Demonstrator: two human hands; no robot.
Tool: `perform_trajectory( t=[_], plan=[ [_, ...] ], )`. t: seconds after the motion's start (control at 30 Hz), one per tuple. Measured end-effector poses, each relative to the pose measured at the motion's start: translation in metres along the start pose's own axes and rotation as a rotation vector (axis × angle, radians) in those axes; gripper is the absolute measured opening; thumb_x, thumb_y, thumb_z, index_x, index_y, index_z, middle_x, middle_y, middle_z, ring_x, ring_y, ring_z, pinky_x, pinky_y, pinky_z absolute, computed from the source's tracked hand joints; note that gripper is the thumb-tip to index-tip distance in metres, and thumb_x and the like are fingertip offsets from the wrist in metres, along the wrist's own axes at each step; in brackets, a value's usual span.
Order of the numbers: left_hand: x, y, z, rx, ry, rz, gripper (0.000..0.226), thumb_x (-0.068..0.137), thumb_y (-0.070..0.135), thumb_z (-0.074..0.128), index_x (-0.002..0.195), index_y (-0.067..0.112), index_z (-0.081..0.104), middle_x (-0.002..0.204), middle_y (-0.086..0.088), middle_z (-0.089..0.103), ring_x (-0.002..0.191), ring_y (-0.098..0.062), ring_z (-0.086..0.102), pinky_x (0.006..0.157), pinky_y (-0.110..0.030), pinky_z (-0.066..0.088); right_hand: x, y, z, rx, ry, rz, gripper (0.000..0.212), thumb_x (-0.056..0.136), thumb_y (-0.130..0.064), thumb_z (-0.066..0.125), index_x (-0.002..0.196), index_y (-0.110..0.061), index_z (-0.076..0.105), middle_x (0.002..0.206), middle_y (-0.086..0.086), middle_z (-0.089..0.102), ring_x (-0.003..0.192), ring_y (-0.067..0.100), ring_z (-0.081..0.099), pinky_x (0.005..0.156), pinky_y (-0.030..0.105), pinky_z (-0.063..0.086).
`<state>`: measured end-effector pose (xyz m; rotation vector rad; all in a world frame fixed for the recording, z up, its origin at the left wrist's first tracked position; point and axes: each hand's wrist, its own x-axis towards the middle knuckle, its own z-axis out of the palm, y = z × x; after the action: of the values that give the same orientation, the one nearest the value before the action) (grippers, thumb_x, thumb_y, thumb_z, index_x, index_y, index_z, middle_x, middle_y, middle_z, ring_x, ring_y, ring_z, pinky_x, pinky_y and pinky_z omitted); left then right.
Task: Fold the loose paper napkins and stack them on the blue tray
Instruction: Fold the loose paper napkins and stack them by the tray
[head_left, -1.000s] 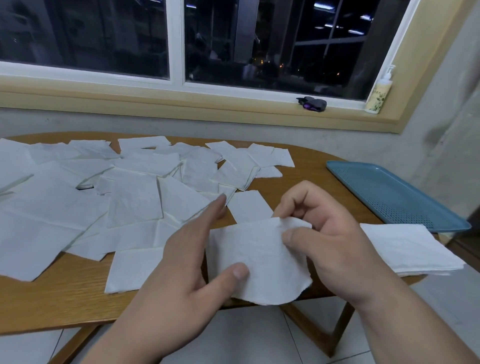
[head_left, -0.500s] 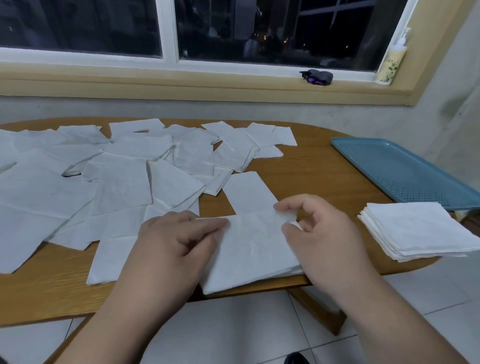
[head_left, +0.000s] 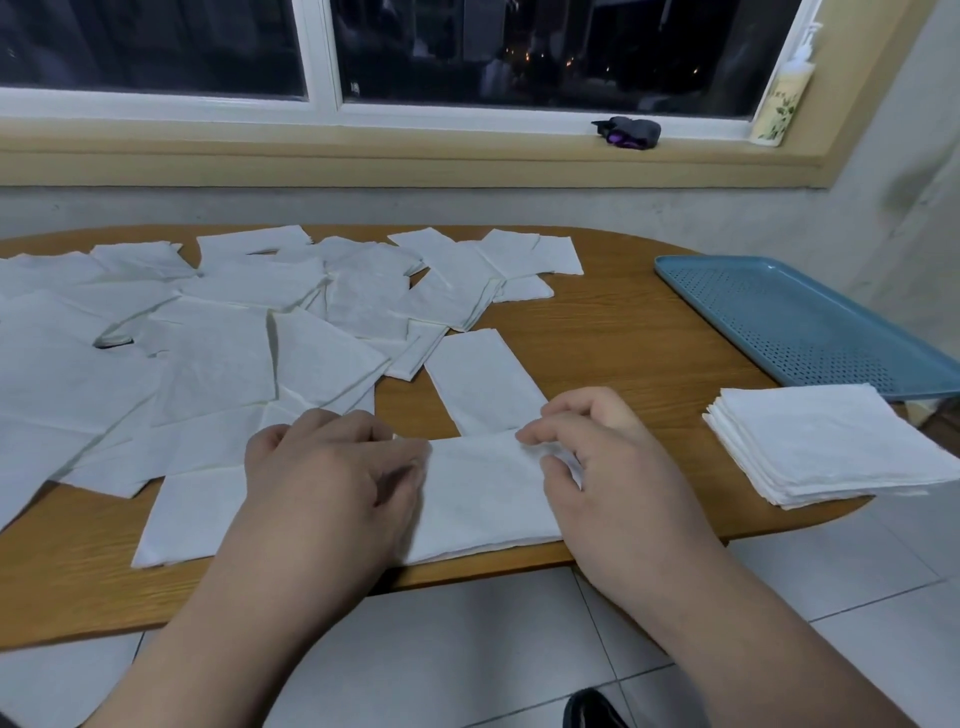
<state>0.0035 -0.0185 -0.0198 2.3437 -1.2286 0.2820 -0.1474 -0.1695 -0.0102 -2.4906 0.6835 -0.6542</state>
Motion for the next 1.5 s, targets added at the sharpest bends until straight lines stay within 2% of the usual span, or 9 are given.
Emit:
perform_trajectory(
  t=[0.27,0.53,0.7,0.93,1.07,1.13,1.27,1.4,1.5],
  plan=[
    [-0.005,-0.001,-0.006,-0.039,-0.083,-0.076,0.041,0.073,0.063,0.036,0.098,0.050,0.066,0.106,0.025,0.052,0.108,-0.005,0.040,0.095,-0.033,0.020,0.000,0.005,-0.002,-0.168,-0.037,-0.067,0.027,0.096,-0.015,0.051,0.107,-0.029,0.072,0.118,-0.024,0.049,0.113,-0.001,0.034,0.097,0.020,0.035],
    [-0.009,-0.001,-0.012,-0.022,-0.150,-0.056,0.054,0.069,0.068,0.030,0.111,0.054,0.061,0.109,0.027,0.051,0.108,0.002,0.039,0.096,-0.026,0.013,-0.005,-0.004,-0.016,-0.271,-0.195,-0.078,0.011,0.091,-0.028,0.047,0.099,-0.037,0.049,0.109,-0.025,0.046,0.114,0.002,0.035,0.100,0.024,0.022],
    [-0.008,0.006,-0.015,-0.167,-0.212,-0.043,0.025,0.076,0.054,0.052,0.099,0.064,0.053,0.105,0.029,0.051,0.107,-0.005,0.046,0.097,-0.026,0.027,-0.012,-0.008,-0.024,-0.268,-0.223,-0.051,0.009,0.090,-0.033,0.047,0.099,-0.035,0.048,0.106,-0.019,0.040,0.107,0.005,0.035,0.103,0.027,0.023],
    [-0.012,0.020,-0.015,-0.433,-0.134,0.016,0.061,0.076,0.004,0.073,0.098,0.059,0.060,0.103,0.023,0.050,0.082,-0.004,0.055,0.064,-0.007,0.036,-0.017,-0.004,-0.034,-0.172,-0.286,-0.065,0.016,0.087,-0.029,0.053,0.099,-0.037,0.047,0.116,-0.025,0.037,0.102,-0.012,0.024,0.095,0.016,0.026],
    [-0.009,0.031,-0.019,-0.668,-0.060,-0.036,0.036,0.066,0.027,0.068,0.093,0.052,0.069,0.113,0.018,0.055,0.085,-0.010,0.061,0.073,-0.021,0.044,-0.016,-0.001,-0.046,0.042,-0.321,0.005,0.026,0.084,-0.023,0.057,0.099,-0.042,0.048,0.115,-0.042,0.039,0.107,-0.007,0.039,0.080,0.012,0.036],
    [-0.008,0.042,-0.020,-0.746,-0.029,-0.074,0.032,0.060,0.039,0.064,0.090,0.048,0.072,0.113,0.017,0.058,0.096,-0.010,0.062,0.083,-0.031,0.046,-0.017,0.002,-0.057,0.105,-0.300,0.042,0.023,0.086,-0.022,0.059,0.096,-0.041,0.051,0.096,-0.043,0.049,0.079,0.002,0.054,0.064,0.014,0.043],
    [-0.010,0.074,-0.013,-0.868,-0.017,-0.145,0.027,0.067,0.022,0.073,0.085,0.041,0.076,0.103,0.013,0.063,0.093,-0.015,0.063,0.080,-0.030,0.043,-0.023,0.015,-0.092,0.219,-0.129,0.071,0.025,0.083,-0.014,0.064,0.088,-0.038,0.060,0.090,-0.028,0.061,0.078,0.020,0.062,0.069,0.034,0.052],
    [-0.006,0.118,0.002,-0.866,-0.055,-0.172,0.037,0.080,0.005,0.073,0.084,0.042,0.075,0.077,0.012,0.066,0.073,-0.020,0.058,0.067,-0.027,0.043,-0.045,0.039,-0.132,0.364,-0.136,0.085,0.024,0.084,-0.012,0.070,0.080,-0.035,0.069,0.085,-0.023,0.065,0.079,-0.002,0.059,0.064,0.011,0.040],
    [0.002,0.157,0.014,-0.947,-0.109,-0.219,0.038,0.081,0.005,0.069,0.088,0.042,0.075,0.079,0.006,0.072,0.076,-0.028,0.064,0.062,-0.026,0.045,-0.057,0.061,-0.155,0.363,-0.074,0.104,0.032,0.084,-0.008,0.070,0.074,-0.038,0.071,0.088,-0.023,0.067,0.084,-0.001,0.060,0.068,0.013,0.039]
  ],
)
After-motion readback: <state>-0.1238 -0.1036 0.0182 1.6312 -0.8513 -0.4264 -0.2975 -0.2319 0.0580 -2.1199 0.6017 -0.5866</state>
